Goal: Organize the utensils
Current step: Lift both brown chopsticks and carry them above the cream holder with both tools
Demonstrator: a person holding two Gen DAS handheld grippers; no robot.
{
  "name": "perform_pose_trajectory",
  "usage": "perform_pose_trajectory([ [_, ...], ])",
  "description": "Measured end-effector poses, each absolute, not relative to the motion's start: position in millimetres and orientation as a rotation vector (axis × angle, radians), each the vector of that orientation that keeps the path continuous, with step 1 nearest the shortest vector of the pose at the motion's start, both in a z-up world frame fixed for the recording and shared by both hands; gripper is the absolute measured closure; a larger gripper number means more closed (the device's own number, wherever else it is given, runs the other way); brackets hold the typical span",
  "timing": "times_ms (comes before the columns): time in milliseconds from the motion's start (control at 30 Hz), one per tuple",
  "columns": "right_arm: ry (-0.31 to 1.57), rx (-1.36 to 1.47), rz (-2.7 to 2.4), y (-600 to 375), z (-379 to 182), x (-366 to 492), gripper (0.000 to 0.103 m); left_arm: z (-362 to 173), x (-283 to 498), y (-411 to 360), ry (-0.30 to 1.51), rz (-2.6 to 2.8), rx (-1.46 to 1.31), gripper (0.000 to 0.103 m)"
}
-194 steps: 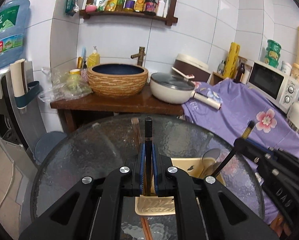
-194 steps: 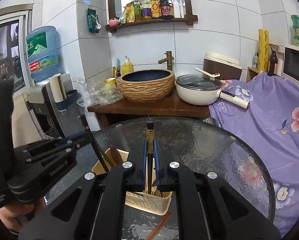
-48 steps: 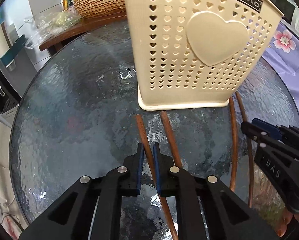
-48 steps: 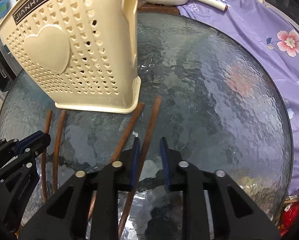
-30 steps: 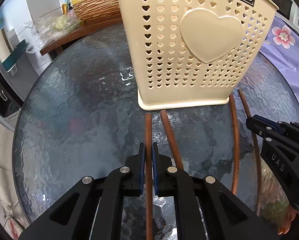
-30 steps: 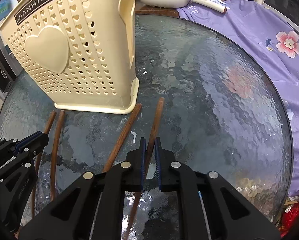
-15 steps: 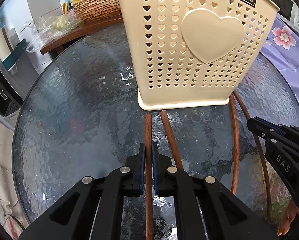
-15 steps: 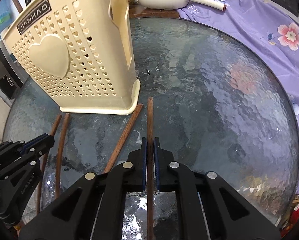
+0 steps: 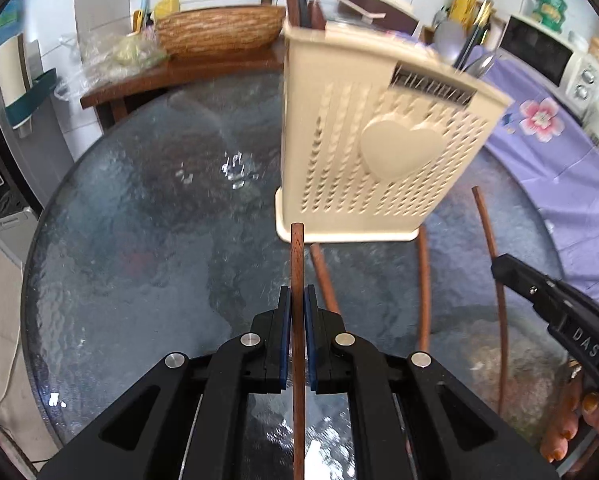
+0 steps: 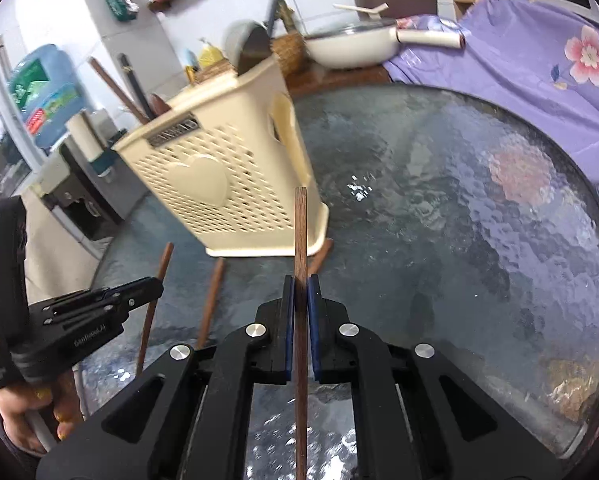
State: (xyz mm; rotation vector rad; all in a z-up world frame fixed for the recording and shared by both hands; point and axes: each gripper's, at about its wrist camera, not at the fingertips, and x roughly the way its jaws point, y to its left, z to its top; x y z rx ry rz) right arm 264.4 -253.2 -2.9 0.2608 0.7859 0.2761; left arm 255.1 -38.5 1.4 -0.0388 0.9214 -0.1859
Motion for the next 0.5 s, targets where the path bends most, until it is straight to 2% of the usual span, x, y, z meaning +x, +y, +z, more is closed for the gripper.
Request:
perform_pose_trajectory([
  [500,0.645,0.199,0.400,-248,61,211,0.096,52,217,-29,0.796,-0.261,-0.055,0.097],
])
